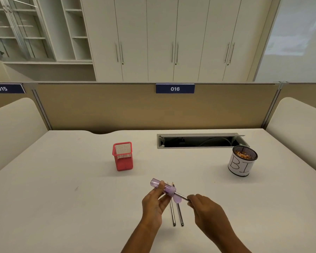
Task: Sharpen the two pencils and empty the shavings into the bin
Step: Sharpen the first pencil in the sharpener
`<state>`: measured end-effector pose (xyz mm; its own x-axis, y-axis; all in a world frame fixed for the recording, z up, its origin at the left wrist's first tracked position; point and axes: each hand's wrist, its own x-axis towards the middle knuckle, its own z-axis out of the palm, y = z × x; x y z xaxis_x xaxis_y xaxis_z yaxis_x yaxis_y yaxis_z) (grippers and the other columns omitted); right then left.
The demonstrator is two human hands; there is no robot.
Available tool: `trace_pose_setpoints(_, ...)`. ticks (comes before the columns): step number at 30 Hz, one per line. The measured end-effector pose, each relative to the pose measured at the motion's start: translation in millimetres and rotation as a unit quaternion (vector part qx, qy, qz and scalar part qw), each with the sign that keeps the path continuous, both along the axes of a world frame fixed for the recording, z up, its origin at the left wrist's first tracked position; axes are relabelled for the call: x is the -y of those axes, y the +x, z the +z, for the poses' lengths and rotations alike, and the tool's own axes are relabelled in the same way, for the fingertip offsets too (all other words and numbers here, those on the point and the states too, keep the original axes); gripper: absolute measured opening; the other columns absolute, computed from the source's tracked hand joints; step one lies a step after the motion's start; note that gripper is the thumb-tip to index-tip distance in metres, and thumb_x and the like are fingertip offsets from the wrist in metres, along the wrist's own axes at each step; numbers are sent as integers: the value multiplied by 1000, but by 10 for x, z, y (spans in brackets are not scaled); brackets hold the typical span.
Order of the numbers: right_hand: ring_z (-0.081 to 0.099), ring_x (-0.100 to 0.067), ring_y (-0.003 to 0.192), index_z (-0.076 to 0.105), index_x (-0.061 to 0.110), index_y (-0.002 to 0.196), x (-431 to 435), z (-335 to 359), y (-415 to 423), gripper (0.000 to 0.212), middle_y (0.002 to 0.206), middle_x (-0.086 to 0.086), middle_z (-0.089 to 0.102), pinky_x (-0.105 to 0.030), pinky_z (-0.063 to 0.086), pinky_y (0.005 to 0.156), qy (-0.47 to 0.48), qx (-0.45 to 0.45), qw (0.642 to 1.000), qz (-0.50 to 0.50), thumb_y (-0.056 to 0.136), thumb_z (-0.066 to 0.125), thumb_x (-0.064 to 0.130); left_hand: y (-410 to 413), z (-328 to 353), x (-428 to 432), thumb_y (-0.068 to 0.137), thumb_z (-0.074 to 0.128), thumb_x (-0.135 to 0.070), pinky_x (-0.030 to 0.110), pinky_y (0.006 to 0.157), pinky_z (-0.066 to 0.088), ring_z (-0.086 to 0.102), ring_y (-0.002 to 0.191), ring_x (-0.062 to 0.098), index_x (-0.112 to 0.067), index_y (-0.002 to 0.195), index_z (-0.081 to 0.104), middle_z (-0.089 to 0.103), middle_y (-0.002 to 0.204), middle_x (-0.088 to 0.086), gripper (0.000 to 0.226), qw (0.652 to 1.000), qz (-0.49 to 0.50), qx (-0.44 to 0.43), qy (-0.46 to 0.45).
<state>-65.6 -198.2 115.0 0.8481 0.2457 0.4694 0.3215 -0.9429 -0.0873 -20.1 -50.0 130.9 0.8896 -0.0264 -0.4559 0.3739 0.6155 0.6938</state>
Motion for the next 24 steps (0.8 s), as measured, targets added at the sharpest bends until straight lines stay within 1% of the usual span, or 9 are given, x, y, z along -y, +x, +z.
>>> trace_pose_setpoints(3,42,-9,37,62,14,71,-70,40,-10,6,46,7,48,-15,21,38,75,-65,994,-48,75,62,9,-4,-16,0,86,59,-8,25,57,58,70,55,20,1,81,64,70,76,14,11,1000,-10,6,11)
trace_pose_setpoints(5,38,-10,41,65,11,69,-102,105,-19,21,41,6,42,-16,23,43,278,-246,925,-84,87,55,13,0,-13,-18,87,59,-8,23,57,59,70,56,19,-1,80,66,71,72,11,12,999,-27,22,29)
trace_pose_setpoints(8,22,-4,29,63,8,61,-58,229,-7,29,39,6,35,-13,17,31,626,-445,632,-107,87,51,14,0,30,-54,88,57,-9,21,54,58,69,55,17,-3,79,67,72,63,5,14,997,-58,33,40)
trace_pose_setpoints(10,20,-5,25,60,2,66,-28,283,-1,32,40,2,30,-6,13,27,737,-515,420,-121,93,44,10,1,49,-70,88,56,-10,21,52,57,68,59,19,-4,80,68,71,70,7,16,997,-65,32,35)
trace_pose_setpoints(12,21,-5,23,58,-1,68,-44,335,-13,31,40,0,31,-5,14,25,765,-530,348,-112,93,43,10,12,57,-84,89,55,-11,21,52,56,67,62,19,-5,81,68,71,71,6,16,997,-67,34,34)
trace_pose_setpoints(14,24,-5,25,56,2,67,-75,351,-8,30,41,-3,38,-8,16,24,742,-521,410,-97,93,45,12,29,53,-88,89,55,-11,21,52,56,68,56,16,-5,82,67,72,63,1,15,997,-55,35,37)
trace_pose_setpoints(18,42,-8,43,51,12,70,-144,380,41,23,58,-2,62,-16,29,40,576,-438,684,-89,90,57,22,68,67,-87,89,56,-9,22,52,57,69,53,17,-4,81,66,71,70,7,14,999,-27,29,29)
trace_pose_setpoints(21,47,-6,56,49,23,70,-135,307,32,20,66,9,57,-13,34,53,379,-291,876,-63,84,63,22,85,76,-80,88,56,-8,24,55,58,70,54,19,-3,79,65,71,68,9,14,999,-15,26,17)
trace_pose_setpoints(24,51,-4,54,44,31,75,-150,155,-40,27,62,15,47,-7,25,45,174,-159,971,-39,74,68,19,98,54,-79,88,56,-9,26,57,58,68,66,26,-1,82,64,66,81,14,12,1000,2,13,2)
